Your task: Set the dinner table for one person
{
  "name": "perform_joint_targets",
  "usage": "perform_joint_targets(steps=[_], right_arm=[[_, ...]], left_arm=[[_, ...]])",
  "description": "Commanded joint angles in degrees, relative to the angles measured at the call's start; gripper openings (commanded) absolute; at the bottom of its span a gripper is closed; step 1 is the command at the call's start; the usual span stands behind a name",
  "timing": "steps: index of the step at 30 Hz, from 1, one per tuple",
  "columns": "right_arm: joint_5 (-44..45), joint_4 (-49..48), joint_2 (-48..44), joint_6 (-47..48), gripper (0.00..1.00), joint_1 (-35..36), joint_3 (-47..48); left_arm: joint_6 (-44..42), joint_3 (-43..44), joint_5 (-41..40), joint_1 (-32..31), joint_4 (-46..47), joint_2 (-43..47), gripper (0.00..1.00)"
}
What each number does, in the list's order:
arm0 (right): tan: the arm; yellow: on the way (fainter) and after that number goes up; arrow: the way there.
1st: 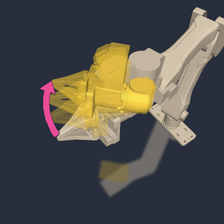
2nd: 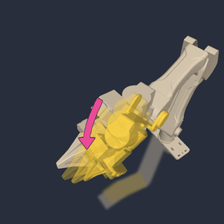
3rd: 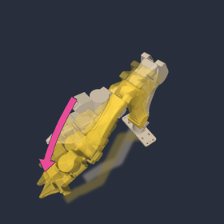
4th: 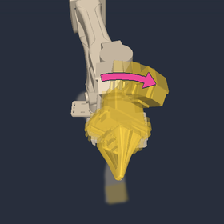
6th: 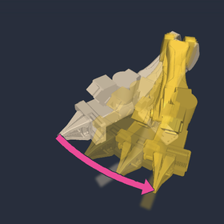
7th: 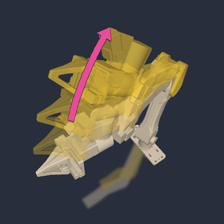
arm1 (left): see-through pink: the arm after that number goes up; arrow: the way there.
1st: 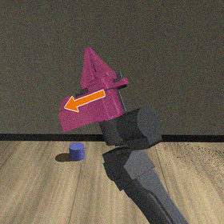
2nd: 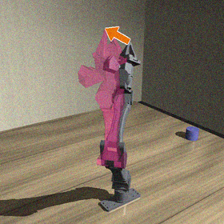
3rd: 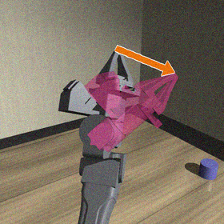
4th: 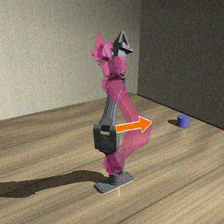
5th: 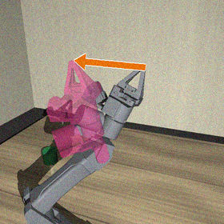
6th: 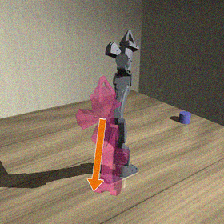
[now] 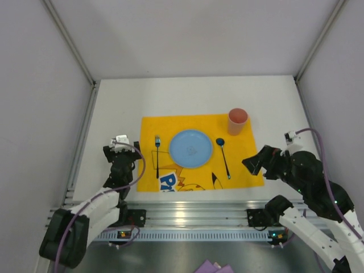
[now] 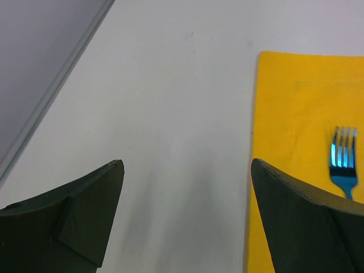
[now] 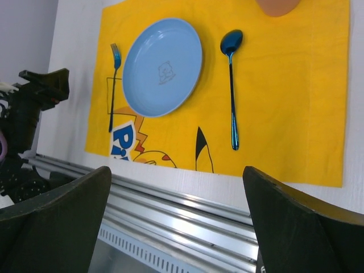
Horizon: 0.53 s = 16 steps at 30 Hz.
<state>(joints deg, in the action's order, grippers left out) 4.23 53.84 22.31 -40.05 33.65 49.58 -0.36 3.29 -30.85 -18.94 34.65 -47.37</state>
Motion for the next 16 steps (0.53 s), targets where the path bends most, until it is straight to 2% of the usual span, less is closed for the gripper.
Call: perform_joint_targets(steps=[1, 2, 6, 8, 9, 10, 11, 12, 13, 16], right_arm=[[-0.8, 2.7, 1.6, 2.3, 1.00, 0.8, 3.9], [-0.7, 2.9, 2.6, 2.6, 1.00, 0.8, 4.3], [0.2, 3.9, 4.8, 4.3, 1.00, 0.7, 5.5], [1.0, 3.9, 5.7, 4.5, 1.00, 0.8, 5.6], [1.4, 3.8, 6.1, 4.6, 1.00, 0.8, 5.8], [1.8, 3.9, 6.3, 4.6, 1.00, 0.8, 5.8], [2.5, 3.8, 6.4, 4.2, 1.00, 0.8, 5.5], [3.2, 3.7, 6.4, 4.0, 1.00, 0.8, 4.7], [4.5, 3.7, 6.5, 3.8, 1.00, 0.7, 4.2], [6.0, 3.1, 7.0, 3.7, 1.00, 0.8, 2.8]], left_arm=[[4.1, -1.8, 2.5, 6.6, 25.3, -12.3, 0.99], [5.0, -1.0, 4.4, 8.1, 32.1, -19.3, 0.99], [4.2, 4.3, 9.9, 12.9, 39.1, -32.5, 0.99], [5.3, 5.8, 9.2, 13.5, 40.8, -40.5, 0.99], [5.4, 5.8, 10.6, 14.4, 47.6, -43.0, 0.98], [4.2, 6.0, 10.7, 14.6, 48.9, -44.9, 0.98], [4.8, 7.9, 11.0, 14.6, 45.8, -43.3, 0.99], [5.9, 9.2, 11.4, 14.6, 36.2, -42.0, 0.99], [6.0, 10.3, 12.0, 14.6, 33.7, -41.3, 0.99], [4.6, 13.1, 11.6, 14.6, 34.5, -43.8, 0.99]])
